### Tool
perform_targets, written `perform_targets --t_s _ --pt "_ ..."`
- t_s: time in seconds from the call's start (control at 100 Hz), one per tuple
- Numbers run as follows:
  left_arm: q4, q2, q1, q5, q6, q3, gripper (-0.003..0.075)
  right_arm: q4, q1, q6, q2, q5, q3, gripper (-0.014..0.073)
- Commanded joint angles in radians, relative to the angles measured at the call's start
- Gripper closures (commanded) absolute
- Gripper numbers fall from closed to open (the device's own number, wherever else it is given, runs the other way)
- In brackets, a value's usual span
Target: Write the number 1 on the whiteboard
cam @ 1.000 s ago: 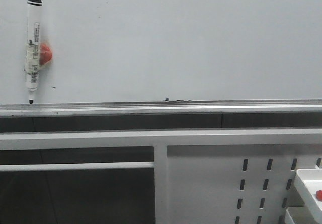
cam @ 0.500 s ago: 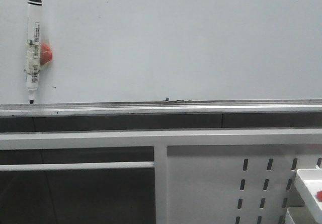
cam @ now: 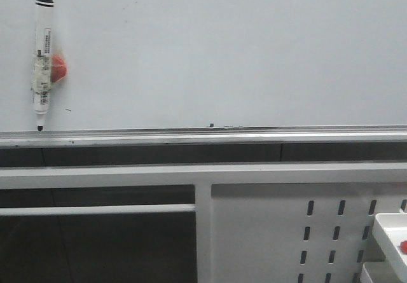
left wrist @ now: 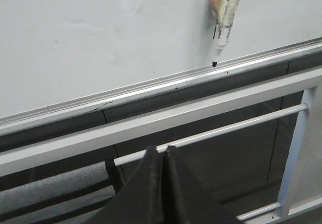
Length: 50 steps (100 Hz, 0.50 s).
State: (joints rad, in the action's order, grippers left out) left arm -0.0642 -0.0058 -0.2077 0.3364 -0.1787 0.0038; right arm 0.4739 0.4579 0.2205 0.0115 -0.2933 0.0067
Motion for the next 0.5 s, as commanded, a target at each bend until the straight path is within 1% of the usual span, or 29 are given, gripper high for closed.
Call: perform_targets --t_s 0.0,0.06,0.1,0.11,0.23,0.25,0.3,0.33,0.34,0.35,0.37,0.4,0.41,0.45,0.49 --pt "-0.02 -0.019 0.001 -0.082 0.011 0.035 0.074 0.067 -0.005 -0.002 0.019 0.209 0.014 0.065" --pt "-0.06 -0.019 0.001 -0.123 0.011 0.035 0.074 0.066 -0.005 -0.002 0.019 0.331 0.014 0.065" --pt "-0.123 -0.019 -0.001 -0.165 0.011 0.035 0.074 0.066 -0.005 -0.002 0.019 0.427 0.014 0.065" --pt "-0.137 -0.019 -0.001 -0.174 0.011 0.035 0.074 0.066 -0.005 -0.002 0.019 0.427 0.014 0.065" --pt "-0.487 -0.019 -0.001 -0.304 0.011 0.035 0.074 0.061 -0.005 -0.002 0.019 0.649 0.014 0.065" --pt "-0.527 -0.019 -0.001 -0.32 0.011 0.035 0.074 0.055 -0.005 0.01 0.019 0.669 0.014 0.065" --pt "-0.693 -0.019 -0.001 -0.353 0.011 0.035 0.074 0.018 -0.005 0.061 0.019 0.724 0.014 0.0649" --pt "-0.774 -0.019 -0.001 -0.362 0.011 0.035 0.074 -0.047 -0.005 0.098 0.019 0.726 0.014 0.0649" --pt "-0.793 -0.019 -0.001 -0.362 0.011 0.035 0.074 -0.047 -0.005 0.107 0.019 0.726 0.014 0.0649" --pt "-0.829 -0.019 -0.001 -0.362 0.011 0.035 0.074 -0.089 -0.005 0.127 0.019 0.718 0.014 0.0649" --pt "-0.877 -0.019 -0.001 -0.362 0.011 0.035 0.074 -0.122 -0.005 0.154 0.019 0.699 0.014 0.0649" --pt "-0.928 -0.019 -0.001 -0.362 0.011 0.035 0.074 -0.213 -0.005 0.186 0.019 0.671 0.014 0.0649" --pt "-0.937 -0.019 -0.001 -0.36 0.011 0.035 0.074 -0.213 -0.005 0.192 0.019 0.663 0.014 0.0649" --pt "-0.974 -0.019 -0.001 -0.36 0.011 0.035 0.074 -0.35 -0.005 0.219 0.019 0.621 0.014 0.0649" --pt "-0.986 -0.019 -0.001 -0.362 0.011 0.035 0.074 -0.456 -0.005 0.219 0.019 0.597 0.014 0.0649"
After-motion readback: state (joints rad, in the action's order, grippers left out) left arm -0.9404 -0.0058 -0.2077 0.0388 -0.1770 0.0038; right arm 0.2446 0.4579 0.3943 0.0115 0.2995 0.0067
